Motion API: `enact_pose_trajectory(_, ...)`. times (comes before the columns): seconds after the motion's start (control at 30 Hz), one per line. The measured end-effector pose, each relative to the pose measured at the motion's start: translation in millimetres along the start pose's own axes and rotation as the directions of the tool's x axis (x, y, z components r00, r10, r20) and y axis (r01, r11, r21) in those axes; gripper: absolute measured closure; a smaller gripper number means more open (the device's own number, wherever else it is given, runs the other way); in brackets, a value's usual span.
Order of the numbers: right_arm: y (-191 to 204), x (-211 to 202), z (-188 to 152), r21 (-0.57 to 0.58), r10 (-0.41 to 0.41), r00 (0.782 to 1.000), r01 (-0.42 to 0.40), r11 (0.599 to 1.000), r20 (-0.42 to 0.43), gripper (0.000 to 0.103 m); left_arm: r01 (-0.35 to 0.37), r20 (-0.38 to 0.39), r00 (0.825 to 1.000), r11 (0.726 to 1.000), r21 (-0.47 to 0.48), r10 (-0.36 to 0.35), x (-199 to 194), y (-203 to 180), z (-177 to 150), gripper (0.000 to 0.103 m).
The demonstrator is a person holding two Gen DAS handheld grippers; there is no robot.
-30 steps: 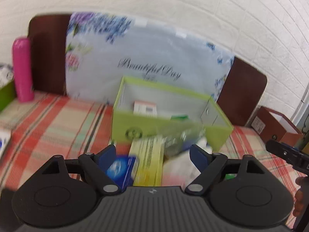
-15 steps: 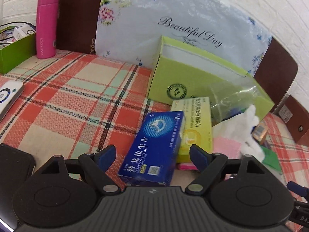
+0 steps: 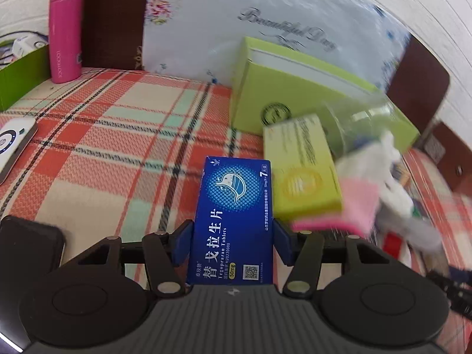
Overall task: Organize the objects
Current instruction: 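Grasp the blue medicine box with left tool while right tool grasps tall gradient box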
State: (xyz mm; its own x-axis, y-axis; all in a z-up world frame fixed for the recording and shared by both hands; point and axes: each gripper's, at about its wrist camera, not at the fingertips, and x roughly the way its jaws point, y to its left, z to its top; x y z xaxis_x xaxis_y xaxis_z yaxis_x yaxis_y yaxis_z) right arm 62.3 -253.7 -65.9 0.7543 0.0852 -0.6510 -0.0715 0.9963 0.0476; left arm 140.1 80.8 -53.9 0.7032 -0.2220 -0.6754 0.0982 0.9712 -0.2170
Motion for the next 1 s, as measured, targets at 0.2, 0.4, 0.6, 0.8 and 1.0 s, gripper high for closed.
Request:
enact_pose_trajectory(0.2, -14, -45, -35, -0.033, 0.006, 0.999, -0.007, 0.999, -0.041, 0.063, 0.107, -0.076, 0.992, 0.992, 0.073, -0.102, -38, -26, -43, 0.044)
enact_pose_trajectory(0.4, -10, -60, -31, -0.071, 0.002, 1.000, -0.003, 0.998, -0.015, 0.054, 0.009, -0.042, 0.999, 0.992, 0.127, -0.003, -35, -46, -47, 0.031)
enact_pose_trajectory(0.6, -2, -49, -19, -0.096, -0.002, 1.000, 0.003, 0.995, 0.012, 0.050, 0.064, -0.067, 0.996, 0.990, 0.128, -0.056, -33, -48, -45, 0.043)
enact_pose_trajectory(0.8, -8, -33, -16, -0.055, -0.017, 1.000, 0.016, 0.998, -0.019, 0.050, 0.044, -0.068, 0.997, 0.990, 0.133, -0.036, -27, -51, -43, 0.038)
enact_pose_trajectory(1.0, -4, -19, -12, -0.052, -0.024, 0.999, 0.023, 0.998, -0.030, 0.051, 0.014, -0.058, 0.998, 0.984, 0.180, -0.004, -22, -62, -45, 0.031)
